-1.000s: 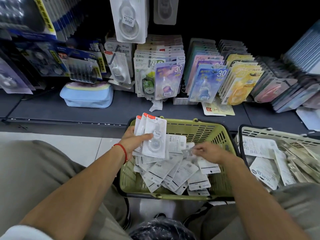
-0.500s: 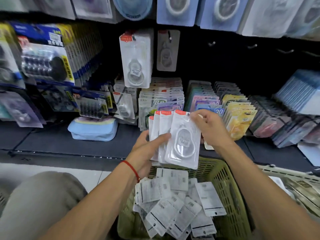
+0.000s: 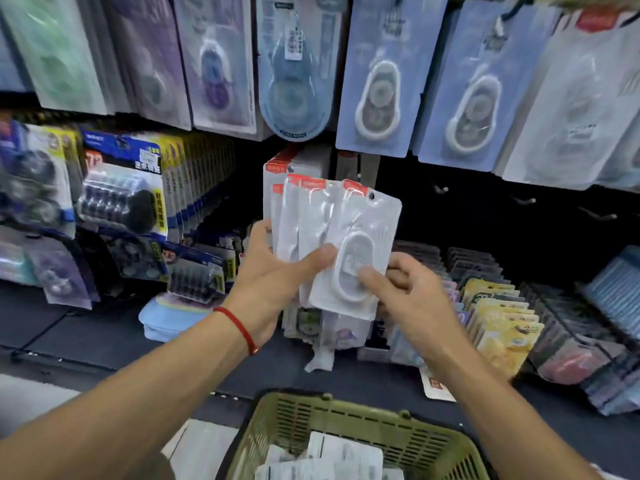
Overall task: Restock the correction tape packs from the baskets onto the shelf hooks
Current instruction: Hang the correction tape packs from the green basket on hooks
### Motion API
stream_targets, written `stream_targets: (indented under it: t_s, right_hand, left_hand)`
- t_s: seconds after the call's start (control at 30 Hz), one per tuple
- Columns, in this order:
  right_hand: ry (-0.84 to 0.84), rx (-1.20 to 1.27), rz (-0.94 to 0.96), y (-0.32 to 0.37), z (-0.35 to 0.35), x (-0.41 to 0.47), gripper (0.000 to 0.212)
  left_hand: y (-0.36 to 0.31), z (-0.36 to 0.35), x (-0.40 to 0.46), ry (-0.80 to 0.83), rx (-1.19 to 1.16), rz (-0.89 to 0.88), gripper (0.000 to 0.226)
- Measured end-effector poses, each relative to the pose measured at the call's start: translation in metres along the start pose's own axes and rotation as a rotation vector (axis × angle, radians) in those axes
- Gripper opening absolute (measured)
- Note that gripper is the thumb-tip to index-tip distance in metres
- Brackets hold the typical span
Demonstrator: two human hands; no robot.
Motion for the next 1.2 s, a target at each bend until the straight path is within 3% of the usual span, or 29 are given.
stream_targets:
  t_s: [0.1,0.33,0.6,0.93,1.07,1.2]
  right_hand:
    - [-0.085,0.022,0.024,-0.003,0.002,0.009,0.02]
    - [-0.155,-0.054,0.082,0.0,0.006,0.033,0.024]
    - [-0.256,0.086,0.127,0.007,-0.008,0.03,0.025]
    - [-0.317,0.003,0.156,0.019,-0.013,0.032,0.032]
    - [-0.244,-0.195,0.071,0.009,-0.007,0.04,0.034]
    - [-0.108,-0.577,-0.091,-0.014,-0.004,0.039,0.061]
  left_hand:
    - [0.01,0.02,0.005,-0.065,0.025,-0.062,0.082]
    - [0.004,0.052,0.014,-0.239,0.095,-0.179,0.066]
    - [-0.011,0.058,0.009,-0.288,0.066,-0.193,0.074]
    - [-0.014,0.058,0.008,-0.3,0.037,-0.208,0.076]
    - [-0.013,0.058,0.009,-0.289,0.04,-0.222,0.072]
    - [-0.004,0.053,0.011,-0.248,0.065,-0.208,0.072]
Point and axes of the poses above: each hand's wrist, its own x-axis towards the middle knuckle, its own z-axis out of the back of the hand, y = z × x, the point moved 5 cm from there along x, towards the middle knuckle, and after that the axes turned 1 degree about z, right-handed, at the moved point
